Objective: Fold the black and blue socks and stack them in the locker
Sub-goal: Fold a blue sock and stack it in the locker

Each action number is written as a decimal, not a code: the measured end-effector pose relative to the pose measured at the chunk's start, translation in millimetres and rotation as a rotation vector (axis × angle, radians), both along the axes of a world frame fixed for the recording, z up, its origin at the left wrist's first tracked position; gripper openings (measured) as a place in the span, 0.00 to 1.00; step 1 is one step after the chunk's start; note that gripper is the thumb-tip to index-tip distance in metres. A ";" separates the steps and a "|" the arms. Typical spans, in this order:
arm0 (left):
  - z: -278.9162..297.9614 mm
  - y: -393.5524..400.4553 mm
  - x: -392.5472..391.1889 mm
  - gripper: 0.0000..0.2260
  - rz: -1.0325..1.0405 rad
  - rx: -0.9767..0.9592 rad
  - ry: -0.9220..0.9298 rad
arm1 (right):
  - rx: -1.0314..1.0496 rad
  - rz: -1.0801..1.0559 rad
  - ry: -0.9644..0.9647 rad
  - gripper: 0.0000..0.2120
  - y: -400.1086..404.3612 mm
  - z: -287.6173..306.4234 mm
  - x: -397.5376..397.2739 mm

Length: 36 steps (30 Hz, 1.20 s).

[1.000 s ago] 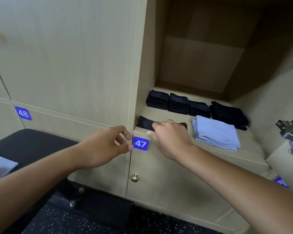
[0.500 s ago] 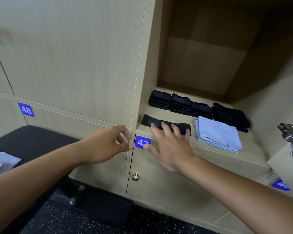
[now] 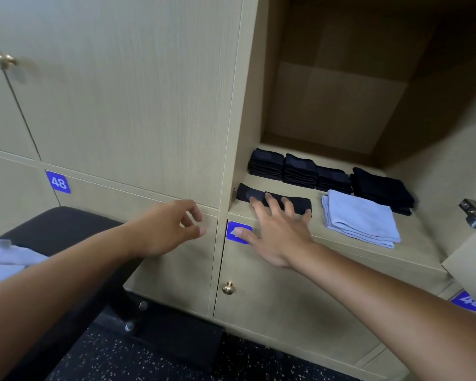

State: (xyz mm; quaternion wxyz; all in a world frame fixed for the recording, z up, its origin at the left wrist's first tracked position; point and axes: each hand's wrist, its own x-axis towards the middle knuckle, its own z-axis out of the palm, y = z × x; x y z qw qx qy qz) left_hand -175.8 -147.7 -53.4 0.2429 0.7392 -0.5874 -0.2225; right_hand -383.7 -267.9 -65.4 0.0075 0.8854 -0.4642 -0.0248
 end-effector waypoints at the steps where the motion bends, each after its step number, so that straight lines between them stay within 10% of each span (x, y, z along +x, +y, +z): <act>1: 0.2 0.6 2.9 0.10 0.009 0.001 -0.016 | 0.002 -0.004 0.004 0.39 -0.3 0.0 0.3; 9: 2.6 8.0 17.2 0.10 0.038 0.032 -0.168 | -0.065 0.032 -0.126 0.39 3.7 2.6 -3.1; 20: 17.3 17.2 38.3 0.06 0.154 -0.026 -0.312 | -0.179 0.311 -0.423 0.13 33.7 29.0 1.0; 36: 12.4 71.3 99.0 0.10 0.410 0.160 -0.290 | 0.092 0.554 -0.294 0.20 54.7 22.4 31.6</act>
